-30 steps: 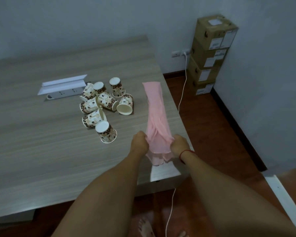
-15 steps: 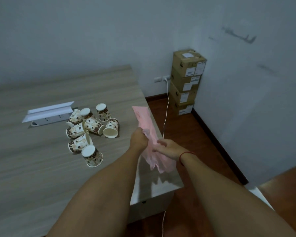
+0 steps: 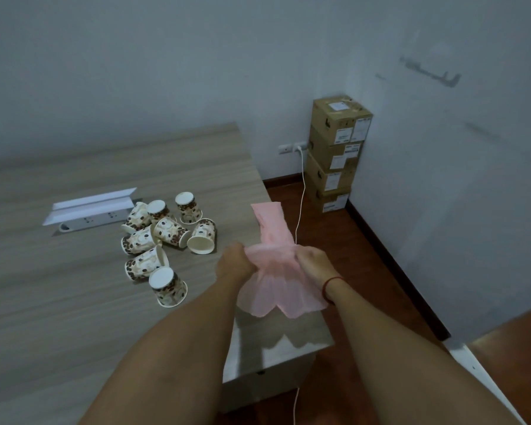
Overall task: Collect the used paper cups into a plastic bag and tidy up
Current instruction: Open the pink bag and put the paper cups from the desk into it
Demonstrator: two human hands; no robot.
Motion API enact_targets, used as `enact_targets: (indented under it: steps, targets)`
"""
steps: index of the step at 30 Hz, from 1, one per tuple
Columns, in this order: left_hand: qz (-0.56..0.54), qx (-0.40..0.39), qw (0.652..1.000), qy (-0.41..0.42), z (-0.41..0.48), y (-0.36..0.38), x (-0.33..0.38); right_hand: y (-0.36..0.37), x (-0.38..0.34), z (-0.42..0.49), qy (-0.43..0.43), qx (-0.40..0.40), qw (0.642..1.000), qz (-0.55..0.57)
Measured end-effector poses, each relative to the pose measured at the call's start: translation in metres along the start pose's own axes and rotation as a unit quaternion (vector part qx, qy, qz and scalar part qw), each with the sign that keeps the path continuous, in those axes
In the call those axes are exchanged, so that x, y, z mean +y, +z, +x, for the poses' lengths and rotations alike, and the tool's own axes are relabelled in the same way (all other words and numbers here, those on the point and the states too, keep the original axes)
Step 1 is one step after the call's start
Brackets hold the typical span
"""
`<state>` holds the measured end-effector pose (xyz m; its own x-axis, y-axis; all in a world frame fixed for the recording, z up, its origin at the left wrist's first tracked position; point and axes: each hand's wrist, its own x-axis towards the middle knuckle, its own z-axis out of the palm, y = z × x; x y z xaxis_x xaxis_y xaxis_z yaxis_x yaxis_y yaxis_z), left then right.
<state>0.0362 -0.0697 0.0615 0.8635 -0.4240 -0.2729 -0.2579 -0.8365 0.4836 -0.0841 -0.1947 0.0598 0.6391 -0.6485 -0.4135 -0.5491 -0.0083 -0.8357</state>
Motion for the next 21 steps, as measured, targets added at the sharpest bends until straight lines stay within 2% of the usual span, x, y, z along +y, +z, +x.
enact_targets:
  steps: [3,5,7,10,14,16,17,19,21]
  targets:
    - [0.048,-0.002,0.998,-0.042,-0.003,-0.003,0.001,0.003,-0.002,0.001,0.008,-0.062,0.985,-0.163]
    - [0.077,-0.013,0.996,-0.042,-0.002,-0.004,0.005,0.008,0.0,0.005,0.014,-0.045,0.967,-0.25]
    - [0.1,0.002,0.994,-0.035,0.002,-0.006,0.006,0.007,0.0,0.006,0.017,-0.004,0.958,-0.286]
    - [0.114,0.064,0.99,-0.06,0.015,-0.016,-0.004,-0.009,-0.006,0.004,0.057,0.096,0.959,-0.262]
    - [0.121,0.112,0.984,-0.067,0.031,-0.039,-0.013,-0.027,-0.01,0.009,0.113,0.178,0.969,-0.128]
    - [0.132,0.141,0.981,-0.013,0.032,-0.041,-0.005,-0.021,-0.019,0.01,0.117,0.187,0.972,-0.086]
    - [0.134,0.165,0.976,0.039,0.032,-0.04,0.001,-0.015,-0.024,0.01,0.119,0.191,0.972,-0.071]
    - [0.118,0.208,0.955,0.176,0.029,-0.038,0.017,-0.005,-0.037,0.012,0.114,0.202,0.971,-0.05]
    - [0.077,0.207,0.927,0.304,0.023,-0.039,0.033,0.0,-0.048,0.012,0.113,0.215,0.97,-0.026]
